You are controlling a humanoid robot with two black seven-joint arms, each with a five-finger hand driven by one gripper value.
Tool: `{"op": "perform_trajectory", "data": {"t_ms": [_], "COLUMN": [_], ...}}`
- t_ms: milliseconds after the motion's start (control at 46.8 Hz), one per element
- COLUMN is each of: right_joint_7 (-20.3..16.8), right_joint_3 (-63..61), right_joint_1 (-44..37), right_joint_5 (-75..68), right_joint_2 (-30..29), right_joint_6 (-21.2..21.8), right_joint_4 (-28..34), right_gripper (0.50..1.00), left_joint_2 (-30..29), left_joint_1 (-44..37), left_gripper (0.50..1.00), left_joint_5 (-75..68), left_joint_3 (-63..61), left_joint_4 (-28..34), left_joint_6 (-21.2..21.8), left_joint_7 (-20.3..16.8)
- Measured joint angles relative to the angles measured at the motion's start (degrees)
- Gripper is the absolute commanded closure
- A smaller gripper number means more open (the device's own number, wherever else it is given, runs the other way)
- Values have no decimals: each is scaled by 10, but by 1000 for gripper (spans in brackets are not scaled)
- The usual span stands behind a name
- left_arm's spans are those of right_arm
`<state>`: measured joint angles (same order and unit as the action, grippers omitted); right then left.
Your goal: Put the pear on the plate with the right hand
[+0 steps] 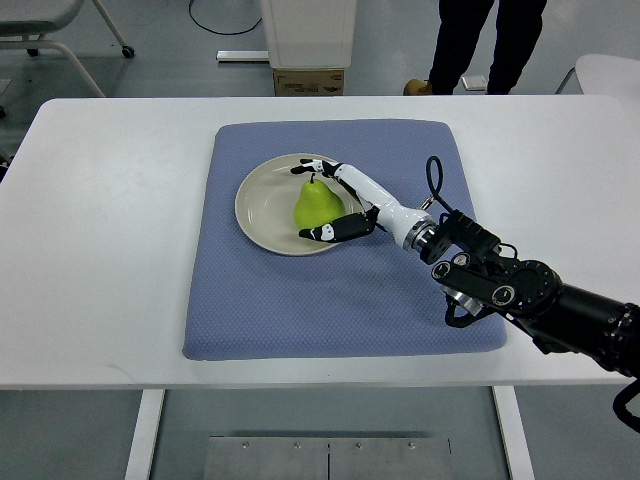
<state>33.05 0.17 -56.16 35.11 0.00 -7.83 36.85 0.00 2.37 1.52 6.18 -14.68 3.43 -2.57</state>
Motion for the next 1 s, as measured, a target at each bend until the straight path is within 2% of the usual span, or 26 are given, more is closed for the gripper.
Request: {"op": "perform_trajectory", "data": {"t_ms": [577, 1004], "right_joint_7": [-2, 2], "right_joint_3": [-26, -51], "right_joint_1": [-5, 15], "right_joint_5": [0, 0], "right_joint_2": [0, 106], "right_joint_6": [12, 26], "right_joint_4": [6, 66], "right_gripper": [500, 500], "left_joint_2": [0, 0], "left_joint_1": [0, 0], "left_gripper": [500, 500], "left_joint_5": [0, 0], "left_joint_3": [0, 0], "left_joint_4": [0, 0], "left_joint_6": [0, 0], "left_joint_7": [0, 0]}}
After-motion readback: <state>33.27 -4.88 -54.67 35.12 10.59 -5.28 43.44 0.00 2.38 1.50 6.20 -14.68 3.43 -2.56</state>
